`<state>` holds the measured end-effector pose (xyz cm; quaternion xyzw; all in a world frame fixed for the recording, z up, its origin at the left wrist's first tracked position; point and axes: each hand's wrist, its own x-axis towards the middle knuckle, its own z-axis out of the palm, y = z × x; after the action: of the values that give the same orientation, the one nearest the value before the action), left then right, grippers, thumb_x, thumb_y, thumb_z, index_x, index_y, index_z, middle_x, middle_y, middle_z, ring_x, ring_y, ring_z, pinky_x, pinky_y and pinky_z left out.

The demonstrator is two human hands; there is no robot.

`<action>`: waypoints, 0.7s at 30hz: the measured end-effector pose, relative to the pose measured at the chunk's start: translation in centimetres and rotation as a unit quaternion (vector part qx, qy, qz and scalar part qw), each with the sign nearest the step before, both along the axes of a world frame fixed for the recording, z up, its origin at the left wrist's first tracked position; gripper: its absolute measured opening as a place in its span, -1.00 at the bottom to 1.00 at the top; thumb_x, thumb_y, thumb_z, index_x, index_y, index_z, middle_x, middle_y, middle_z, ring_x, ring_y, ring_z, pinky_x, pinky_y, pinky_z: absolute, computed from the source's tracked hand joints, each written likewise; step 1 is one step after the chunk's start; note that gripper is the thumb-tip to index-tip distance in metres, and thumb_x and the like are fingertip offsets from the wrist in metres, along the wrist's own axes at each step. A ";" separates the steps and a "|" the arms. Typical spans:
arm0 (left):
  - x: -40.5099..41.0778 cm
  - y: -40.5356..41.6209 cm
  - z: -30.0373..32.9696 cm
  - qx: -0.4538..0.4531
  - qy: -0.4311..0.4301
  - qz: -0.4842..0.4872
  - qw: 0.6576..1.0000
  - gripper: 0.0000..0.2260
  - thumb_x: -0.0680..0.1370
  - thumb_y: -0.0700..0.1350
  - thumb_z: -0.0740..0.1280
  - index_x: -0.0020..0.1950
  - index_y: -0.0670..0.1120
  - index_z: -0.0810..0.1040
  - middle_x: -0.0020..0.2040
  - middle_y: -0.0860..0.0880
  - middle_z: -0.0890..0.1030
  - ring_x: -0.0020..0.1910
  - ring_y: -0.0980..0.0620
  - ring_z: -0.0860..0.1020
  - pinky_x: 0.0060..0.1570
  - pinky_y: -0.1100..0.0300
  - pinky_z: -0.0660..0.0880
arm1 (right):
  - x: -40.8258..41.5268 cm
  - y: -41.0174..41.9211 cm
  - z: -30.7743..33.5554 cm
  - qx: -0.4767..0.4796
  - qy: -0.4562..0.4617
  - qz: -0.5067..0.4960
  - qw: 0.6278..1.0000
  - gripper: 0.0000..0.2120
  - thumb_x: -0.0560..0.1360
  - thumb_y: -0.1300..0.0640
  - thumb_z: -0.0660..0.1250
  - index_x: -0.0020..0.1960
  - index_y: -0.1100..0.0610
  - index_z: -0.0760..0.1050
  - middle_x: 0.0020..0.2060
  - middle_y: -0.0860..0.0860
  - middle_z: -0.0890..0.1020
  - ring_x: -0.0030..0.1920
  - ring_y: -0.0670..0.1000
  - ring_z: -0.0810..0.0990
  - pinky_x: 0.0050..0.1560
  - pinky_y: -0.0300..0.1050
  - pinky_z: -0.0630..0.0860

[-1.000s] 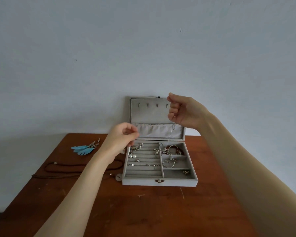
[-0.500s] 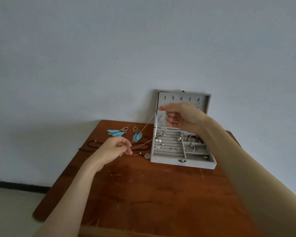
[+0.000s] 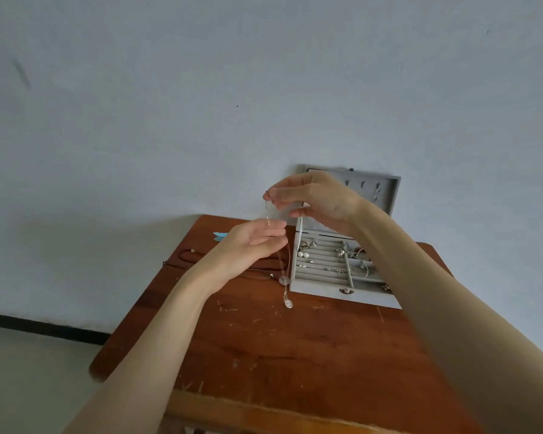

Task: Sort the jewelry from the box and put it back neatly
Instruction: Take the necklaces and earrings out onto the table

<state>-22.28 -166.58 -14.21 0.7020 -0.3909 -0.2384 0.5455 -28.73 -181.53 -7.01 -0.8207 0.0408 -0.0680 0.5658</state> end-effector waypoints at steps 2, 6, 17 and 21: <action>-0.5 -0.1 0.3 -0.031 0.037 -0.015 0.999 -0.71 0.55 -0.03 0.26 0.27 -0.02 0.46 0.13 0.05 0.62 0.12 0.15 0.58 0.13 0.22 0.51 | -0.1 -0.1 -0.4 -0.017 -0.009 -0.016 1.000 -0.92 0.45 0.09 0.37 -0.18 0.01 0.65 -0.16 -0.13 0.65 -0.05 -0.10 0.53 0.01 -0.15 0.43; -1.0 0.0 1.0 -0.054 0.046 0.004 0.997 -0.78 0.63 -0.13 0.12 0.09 -0.17 0.52 -0.18 -0.08 0.62 -0.13 -0.01 0.64 -0.01 0.16 0.59 | 0.0 -0.4 -1.5 0.022 -0.028 -0.053 0.998 -0.92 0.46 0.15 0.37 -0.18 0.07 0.63 -0.21 -0.09 0.63 -0.11 -0.08 0.55 -0.05 -0.18 0.46; 0.8 -0.1 2.1 -0.197 0.215 0.055 0.955 -0.79 0.60 -0.22 0.16 -0.09 -0.24 0.55 -0.33 -0.08 0.59 -0.24 -0.06 0.63 -0.12 0.07 0.61 | -0.5 2.4 -12.1 0.128 0.147 0.059 0.979 -0.44 0.59 -0.20 -0.14 0.13 0.13 0.48 -0.12 0.11 0.66 0.02 0.00 0.62 0.19 -0.12 0.44; 3.1 1.4 1.2 -0.232 0.230 0.162 0.931 -0.81 0.61 -0.19 0.16 -0.06 -0.25 0.52 -0.29 -0.12 0.60 -0.24 -0.07 0.64 -0.15 0.08 0.63 | -0.9 2.7 -13.5 0.078 0.129 0.084 0.985 -0.69 0.58 -0.07 0.13 -0.06 0.11 0.54 -0.33 0.02 0.57 -0.22 0.00 0.59 -0.06 -0.19 0.52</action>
<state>-19.17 -165.20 -13.05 0.5357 -0.1803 -0.2046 0.7991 -29.60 -178.84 -20.54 -0.7767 0.0496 0.0890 0.6216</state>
